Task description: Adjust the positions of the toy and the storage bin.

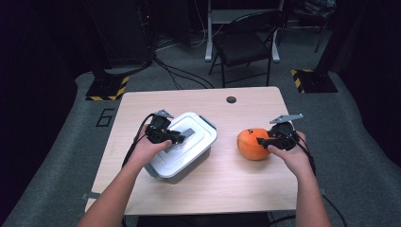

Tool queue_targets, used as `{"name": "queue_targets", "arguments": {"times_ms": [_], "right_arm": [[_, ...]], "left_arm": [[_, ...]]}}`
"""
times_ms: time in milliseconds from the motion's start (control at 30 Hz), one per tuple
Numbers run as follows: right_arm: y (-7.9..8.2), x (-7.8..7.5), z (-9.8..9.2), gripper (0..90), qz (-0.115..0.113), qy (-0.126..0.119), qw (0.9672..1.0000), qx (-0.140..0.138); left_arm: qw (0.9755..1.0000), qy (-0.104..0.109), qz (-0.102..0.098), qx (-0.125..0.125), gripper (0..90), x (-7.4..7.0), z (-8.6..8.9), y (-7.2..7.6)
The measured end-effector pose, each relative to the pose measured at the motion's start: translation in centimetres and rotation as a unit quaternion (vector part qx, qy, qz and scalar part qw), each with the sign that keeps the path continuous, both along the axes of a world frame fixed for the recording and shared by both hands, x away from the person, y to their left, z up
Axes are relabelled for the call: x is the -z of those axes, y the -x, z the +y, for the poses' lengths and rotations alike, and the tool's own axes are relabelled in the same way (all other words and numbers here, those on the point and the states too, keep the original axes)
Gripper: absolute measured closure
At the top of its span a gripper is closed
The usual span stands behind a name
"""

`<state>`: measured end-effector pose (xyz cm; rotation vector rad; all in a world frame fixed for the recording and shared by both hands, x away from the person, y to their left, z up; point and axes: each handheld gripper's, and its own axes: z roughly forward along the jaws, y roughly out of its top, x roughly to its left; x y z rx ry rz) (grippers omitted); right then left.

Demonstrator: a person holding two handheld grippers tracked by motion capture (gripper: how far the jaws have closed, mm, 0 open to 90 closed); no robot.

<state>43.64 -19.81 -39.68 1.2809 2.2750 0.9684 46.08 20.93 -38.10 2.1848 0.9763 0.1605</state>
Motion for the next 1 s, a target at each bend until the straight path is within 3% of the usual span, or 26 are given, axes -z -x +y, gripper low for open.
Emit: {"name": "queue_targets", "arguments": {"times_ms": [133, 433, 700, 900, 1000], "right_arm": [[0.1, 0.0, 0.1, 45.0, -0.003, -0.012, 0.9999, 0.009], [0.0, 0.3, 0.5, 44.1, 0.0, -0.004, 1.0, 0.006], [0.0, 0.2, 0.6, 44.3, -0.005, -0.005, 1.0, 0.003], [0.0, 0.1, 0.7, 44.6, -0.005, -0.003, 1.0, 0.005], [0.1, -0.1, 0.7, 44.4, -0.006, -0.001, 1.0, 0.004]], "left_arm": [[1.0, 0.002, 0.0, 0.003, 66.5, 0.0, -1.0, -0.2], [0.9998, -0.004, -0.002, 0.018, 66.5, -0.1, -2.5, -0.3], [0.9998, -0.007, -0.005, 0.02, 65.3, -0.1, -2.4, -0.4], [0.9998, 0.006, -0.013, 0.015, 54.0, -0.4, -2.0, -0.3], [0.9997, 0.006, -0.022, 0.012, 52.6, -0.7, -1.4, -0.2]]}}
